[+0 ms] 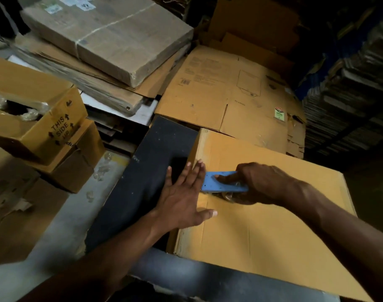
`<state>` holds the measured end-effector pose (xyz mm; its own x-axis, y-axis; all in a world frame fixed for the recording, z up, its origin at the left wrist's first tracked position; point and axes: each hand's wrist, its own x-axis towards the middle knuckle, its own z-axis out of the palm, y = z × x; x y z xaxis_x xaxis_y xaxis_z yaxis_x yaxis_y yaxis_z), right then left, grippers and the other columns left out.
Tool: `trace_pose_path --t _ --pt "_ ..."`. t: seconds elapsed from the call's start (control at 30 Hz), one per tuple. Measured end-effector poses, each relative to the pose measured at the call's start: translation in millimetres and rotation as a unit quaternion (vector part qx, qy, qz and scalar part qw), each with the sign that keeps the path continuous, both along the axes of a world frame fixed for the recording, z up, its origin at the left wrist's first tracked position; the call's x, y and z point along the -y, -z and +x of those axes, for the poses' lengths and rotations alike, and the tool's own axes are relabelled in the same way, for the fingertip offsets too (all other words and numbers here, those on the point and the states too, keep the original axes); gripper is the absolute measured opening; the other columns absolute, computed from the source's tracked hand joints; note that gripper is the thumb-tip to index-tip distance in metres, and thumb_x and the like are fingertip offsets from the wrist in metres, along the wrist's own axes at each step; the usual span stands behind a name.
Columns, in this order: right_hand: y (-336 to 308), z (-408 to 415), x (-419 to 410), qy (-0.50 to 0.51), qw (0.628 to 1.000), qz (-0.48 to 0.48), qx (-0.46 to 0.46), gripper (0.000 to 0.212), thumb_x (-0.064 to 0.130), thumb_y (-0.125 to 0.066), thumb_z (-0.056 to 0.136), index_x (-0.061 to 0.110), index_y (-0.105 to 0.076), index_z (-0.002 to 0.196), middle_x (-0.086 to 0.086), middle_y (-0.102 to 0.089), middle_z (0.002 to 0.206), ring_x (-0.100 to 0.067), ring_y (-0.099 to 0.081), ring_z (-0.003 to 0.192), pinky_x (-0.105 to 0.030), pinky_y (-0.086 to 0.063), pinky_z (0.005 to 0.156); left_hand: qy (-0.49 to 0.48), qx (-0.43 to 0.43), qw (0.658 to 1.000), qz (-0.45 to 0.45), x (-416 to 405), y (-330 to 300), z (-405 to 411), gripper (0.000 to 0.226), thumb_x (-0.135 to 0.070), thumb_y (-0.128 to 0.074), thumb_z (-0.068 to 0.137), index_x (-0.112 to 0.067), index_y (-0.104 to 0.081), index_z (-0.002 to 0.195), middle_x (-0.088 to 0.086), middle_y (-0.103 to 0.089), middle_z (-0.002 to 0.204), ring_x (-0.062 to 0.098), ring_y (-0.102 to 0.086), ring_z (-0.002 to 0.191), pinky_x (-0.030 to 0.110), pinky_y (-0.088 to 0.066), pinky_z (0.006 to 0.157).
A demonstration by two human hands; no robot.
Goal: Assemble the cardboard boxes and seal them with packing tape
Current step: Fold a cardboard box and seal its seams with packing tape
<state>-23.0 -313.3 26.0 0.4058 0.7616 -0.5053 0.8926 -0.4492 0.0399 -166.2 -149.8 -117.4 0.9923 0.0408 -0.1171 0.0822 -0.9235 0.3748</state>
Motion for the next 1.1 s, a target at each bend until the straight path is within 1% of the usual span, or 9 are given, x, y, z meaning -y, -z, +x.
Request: trace_pose_path --t 0.2,0.43,0.53,0.63,0.73,0.83,0.9,1.0,1.1 --pt "-20.2 17.6 44.0 0.072 0.997 -0.024 -0.020 0.062 0.061 -0.062 0.093 0.068 -0.031 0.145 0.016 -0.047 0.105 -0.013 -0.059 0.102 -0.036 -0.055 0.084 -0.005 -0.034 0.999 0.042 3.8 -10.4 -0.3 0.123 -0.095 -0.026 0.079 -0.020 0.035 0.155 -0.006 0.042 0.163 0.023 0.029 0.155 0.071 0.013 0.119" --pt "-11.8 22.2 95.2 0.101 0.995 -0.027 -0.006 0.067 0.054 -0.066 0.094 0.065 -0.028 0.148 0.015 -0.041 0.106 -0.008 -0.049 0.099 -0.032 -0.051 0.085 0.001 -0.073 0.992 0.102 7.3 -16.5 0.6 0.128 -0.105 -0.010 0.071 -0.020 0.030 0.158 -0.005 0.042 0.162 0.026 0.032 0.153 0.072 0.017 0.116" --pt "6.2 21.5 95.7 0.090 0.996 -0.012 0.002 0.072 0.045 -0.067 0.095 0.060 -0.027 0.152 0.011 -0.046 0.113 -0.015 -0.056 0.112 -0.033 -0.051 0.086 -0.008 -0.050 0.992 0.118 11.2 -20.1 -0.3 0.127 -0.105 -0.010 0.073 -0.018 0.018 0.161 -0.002 0.031 0.167 0.028 0.032 0.153 0.070 0.019 0.116" --pt "20.6 21.1 97.4 0.085 0.996 0.004 0.003 0.069 0.046 -0.066 0.096 0.054 -0.030 0.154 0.006 -0.055 0.127 -0.018 -0.057 0.116 -0.033 -0.053 0.086 0.017 -0.006 0.989 0.145 16.8 -26.7 -1.5 0.123 -0.100 -0.016 0.081 -0.010 -0.009 0.164 0.007 0.007 0.172 0.030 0.015 0.158 0.070 0.008 0.121" --pt "23.3 21.4 96.1 0.094 0.995 0.011 0.015 0.065 0.048 -0.065 0.095 0.053 -0.034 0.153 0.005 -0.056 0.129 -0.020 -0.059 0.117 -0.034 -0.051 0.085 0.065 0.017 0.990 0.127 37.1 -34.1 -3.9 0.115 -0.093 -0.017 0.088 -0.008 -0.007 0.165 0.009 0.010 0.172 0.025 0.015 0.158 0.058 0.008 0.127" --pt "21.1 21.1 95.5 0.098 0.995 0.006 0.016 0.066 0.046 -0.066 0.094 0.052 -0.036 0.152 0.005 -0.058 0.129 -0.020 -0.060 0.115 -0.033 -0.049 0.080 0.089 0.042 0.989 0.113 64.1 -31.4 -9.2 0.103 -0.086 -0.023 0.094 -0.009 -0.028 0.162 0.014 -0.017 0.171 0.027 -0.028 0.155 0.042 -0.018 0.122" --pt "18.8 20.8 96.7 0.095 0.995 0.002 0.016 0.066 0.043 -0.066 0.095 0.050 -0.035 0.154 0.003 -0.057 0.130 -0.021 -0.059 0.117 -0.033 -0.051 0.082 0.077 0.036 0.990 0.111 75.1 -25.7 -11.4 0.101 -0.085 -0.023 0.096 -0.007 -0.039 0.157 0.015 -0.035 0.164 0.028 -0.046 0.146 0.043 -0.029 0.118" --pt "16.8 20.0 97.1 0.092 0.996 0.004 0.005 0.068 0.042 -0.066 0.096 0.048 -0.033 0.155 0.002 -0.056 0.132 -0.021 -0.058 0.119 -0.036 -0.054 0.089 0.013 0.016 0.993 0.112 67.6 -21.5 -9.2 0.113 -0.091 -0.010 0.090 -0.005 -0.018 0.163 0.014 -0.009 0.169 0.026 -0.013 0.158 0.042 -0.008 0.125" --pt "14.6 17.2 91.5 0.094 0.996 0.009 -0.003 0.069 0.044 -0.065 0.096 0.047 -0.032 0.156 0.000 -0.057 0.132 -0.023 -0.059 0.117 -0.035 -0.051 0.084 0.002 0.029 0.990 0.140 47.8 -18.0 -9.1 0.114 -0.092 -0.012 0.090 -0.004 -0.018 0.162 0.013 -0.009 0.169 0.025 -0.011 0.158 0.040 -0.005 0.125"
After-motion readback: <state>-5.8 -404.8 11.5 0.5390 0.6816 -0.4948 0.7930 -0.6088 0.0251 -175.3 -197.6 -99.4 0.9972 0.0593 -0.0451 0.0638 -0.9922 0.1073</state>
